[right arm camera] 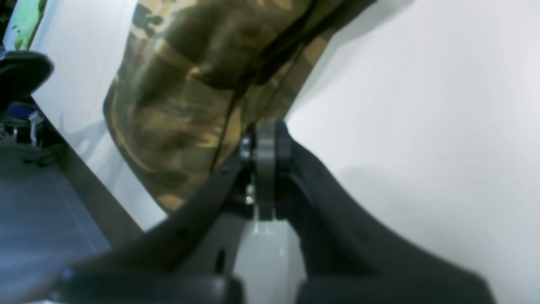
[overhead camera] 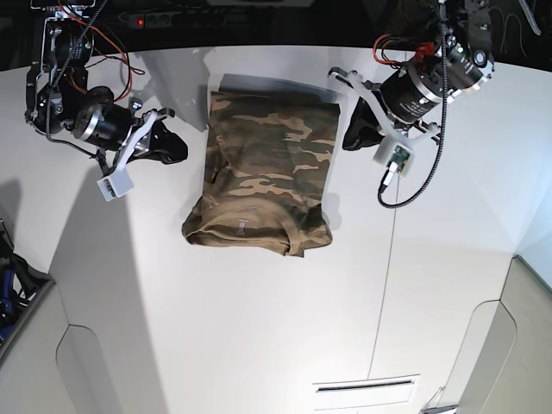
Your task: Fold the T-shirt properly
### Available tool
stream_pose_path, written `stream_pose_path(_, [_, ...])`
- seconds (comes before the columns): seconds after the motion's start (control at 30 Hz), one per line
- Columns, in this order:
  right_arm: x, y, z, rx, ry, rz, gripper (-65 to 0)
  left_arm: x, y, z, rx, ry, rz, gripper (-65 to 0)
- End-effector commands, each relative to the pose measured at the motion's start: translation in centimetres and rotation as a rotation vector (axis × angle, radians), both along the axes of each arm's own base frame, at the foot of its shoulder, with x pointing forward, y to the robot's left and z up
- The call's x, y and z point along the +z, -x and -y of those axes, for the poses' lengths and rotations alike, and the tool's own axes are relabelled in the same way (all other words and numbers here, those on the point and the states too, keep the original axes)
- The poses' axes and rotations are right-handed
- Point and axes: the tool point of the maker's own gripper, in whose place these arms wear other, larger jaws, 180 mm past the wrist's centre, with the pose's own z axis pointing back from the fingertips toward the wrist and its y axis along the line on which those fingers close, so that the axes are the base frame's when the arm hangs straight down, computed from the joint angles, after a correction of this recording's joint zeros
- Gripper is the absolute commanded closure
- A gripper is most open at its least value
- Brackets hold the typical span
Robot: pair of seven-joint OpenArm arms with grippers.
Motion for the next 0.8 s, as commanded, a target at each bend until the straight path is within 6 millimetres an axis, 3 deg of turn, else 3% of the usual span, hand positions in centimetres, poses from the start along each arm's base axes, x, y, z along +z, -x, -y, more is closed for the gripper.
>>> stream_pose_path(0.0, [0.9, -0.3, 0.4, -0.002, -0.007, 0.031, 0.0, 0.7, 0.5, 0.3, -0.007, 0.010, 0.017, -1.3])
stream_pose_path(0.33, [-1.9, 6.7, 3.6, 0.023, 0.024, -0.161, 0.0, -3.9, 8.6, -2.3, -0.067, -0.161, -0.221, -1.3])
stream_pose_path(0.5, [-3.3, 11.9, 5.1, 0.048, 0.059, -0.281, 0.0, -5.5, 14.3, -3.2, -0.110, -0.184, -0.382, -1.3])
stream_pose_path(0.77, [-3.8, 19.9, 6.9, 0.109, 0.075, -0.487, 0.0, -8.6, 20.6, -4.7, -0.093, -0.200, -0.600, -1.3])
